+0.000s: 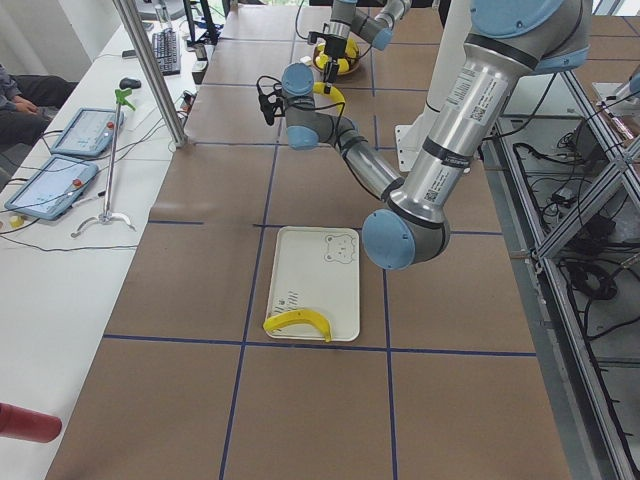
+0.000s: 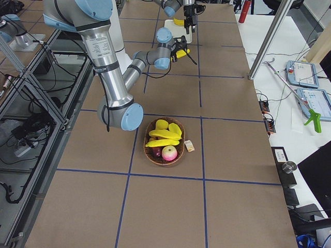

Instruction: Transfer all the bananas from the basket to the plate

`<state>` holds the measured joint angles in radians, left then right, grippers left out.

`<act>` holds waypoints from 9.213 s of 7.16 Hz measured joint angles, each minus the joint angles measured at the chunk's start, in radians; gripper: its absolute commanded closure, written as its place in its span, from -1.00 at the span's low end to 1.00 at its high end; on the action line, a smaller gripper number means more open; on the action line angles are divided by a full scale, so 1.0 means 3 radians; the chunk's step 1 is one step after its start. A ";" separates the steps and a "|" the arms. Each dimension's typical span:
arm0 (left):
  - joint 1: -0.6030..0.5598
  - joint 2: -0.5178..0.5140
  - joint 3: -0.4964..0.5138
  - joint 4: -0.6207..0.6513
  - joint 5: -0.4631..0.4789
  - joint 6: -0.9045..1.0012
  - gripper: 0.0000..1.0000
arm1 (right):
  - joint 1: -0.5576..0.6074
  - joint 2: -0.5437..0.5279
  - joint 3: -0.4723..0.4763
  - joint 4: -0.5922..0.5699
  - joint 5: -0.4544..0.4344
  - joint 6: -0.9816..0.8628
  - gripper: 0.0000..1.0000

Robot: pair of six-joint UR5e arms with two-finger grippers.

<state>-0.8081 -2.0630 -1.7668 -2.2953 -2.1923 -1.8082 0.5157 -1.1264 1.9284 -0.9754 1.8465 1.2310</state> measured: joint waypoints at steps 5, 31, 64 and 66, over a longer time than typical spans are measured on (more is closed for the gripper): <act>0.0393 -0.0245 0.0000 0.0016 0.0367 -0.0165 -0.99 | -0.0208 0.0296 -0.0192 -0.0014 -0.0290 0.0067 0.79; 0.0146 0.0264 -0.0054 0.0349 0.0484 -0.0131 1.00 | 0.0203 0.0161 0.0316 -0.0943 0.0609 0.0212 -0.99; -0.1300 0.1625 0.0140 0.0360 -0.0594 0.2438 -1.00 | 0.0892 -0.3004 0.0467 0.0107 0.0163 -0.0459 -0.85; -0.1300 0.1625 0.0145 0.0359 -0.0593 0.2438 -1.00 | 0.0747 -0.3002 0.0357 0.0129 0.0035 -0.0362 -0.61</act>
<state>-1.1980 -1.5754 -1.7233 -2.1875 -2.3701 -1.0768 0.7399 -2.0271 2.0355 -0.9366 1.8571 1.1224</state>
